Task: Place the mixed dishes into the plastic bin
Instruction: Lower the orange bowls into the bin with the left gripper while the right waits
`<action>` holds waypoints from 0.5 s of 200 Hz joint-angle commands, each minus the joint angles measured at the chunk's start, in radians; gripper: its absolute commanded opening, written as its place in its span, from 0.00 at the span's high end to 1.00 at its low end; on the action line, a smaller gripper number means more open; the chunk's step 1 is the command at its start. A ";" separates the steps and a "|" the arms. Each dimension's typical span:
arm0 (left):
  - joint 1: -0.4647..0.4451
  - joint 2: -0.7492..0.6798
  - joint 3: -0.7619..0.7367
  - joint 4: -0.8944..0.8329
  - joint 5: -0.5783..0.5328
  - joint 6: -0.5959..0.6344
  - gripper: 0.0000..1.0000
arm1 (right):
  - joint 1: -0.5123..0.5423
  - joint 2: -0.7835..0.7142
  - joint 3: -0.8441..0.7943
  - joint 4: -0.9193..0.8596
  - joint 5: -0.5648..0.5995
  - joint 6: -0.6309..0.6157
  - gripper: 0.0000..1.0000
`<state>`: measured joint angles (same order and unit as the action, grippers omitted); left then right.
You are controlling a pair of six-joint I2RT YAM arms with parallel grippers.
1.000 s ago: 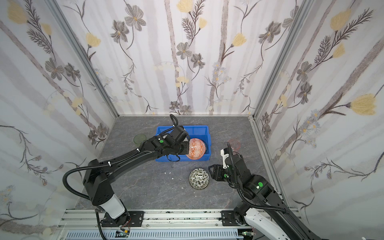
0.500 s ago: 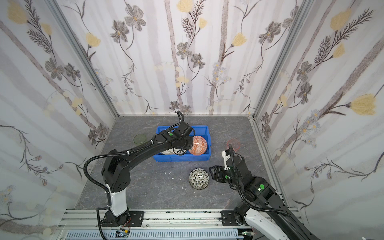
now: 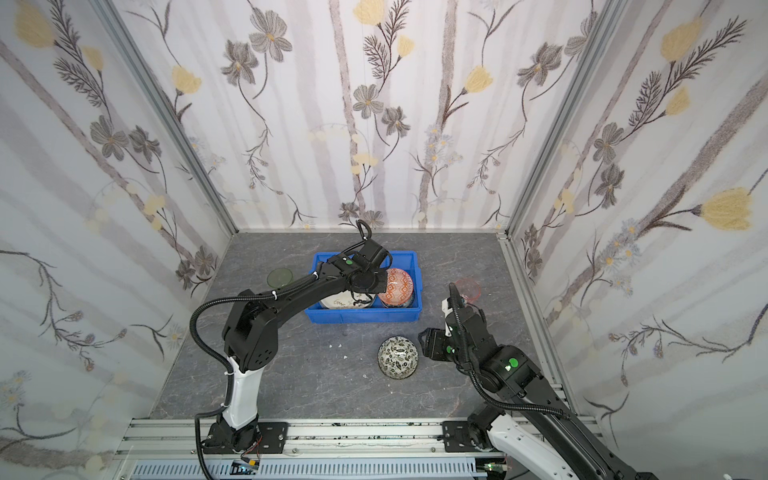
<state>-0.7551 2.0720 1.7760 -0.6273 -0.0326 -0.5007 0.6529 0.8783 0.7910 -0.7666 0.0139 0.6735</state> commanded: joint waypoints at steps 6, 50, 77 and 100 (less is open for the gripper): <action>0.001 0.023 0.029 0.017 0.013 0.004 1.00 | -0.009 0.017 0.003 0.033 0.006 -0.026 0.34; 0.002 0.043 0.046 0.014 0.029 0.004 1.00 | -0.023 0.037 -0.001 0.039 -0.003 -0.045 0.34; 0.002 0.036 0.038 0.009 0.022 0.006 1.00 | -0.030 0.036 -0.006 0.040 -0.005 -0.046 0.34; 0.002 0.030 0.026 0.006 0.011 0.010 1.00 | -0.036 0.036 -0.013 0.043 -0.011 -0.047 0.33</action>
<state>-0.7536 2.1124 1.8072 -0.6289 -0.0105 -0.4980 0.6216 0.9127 0.7856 -0.7589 0.0071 0.6346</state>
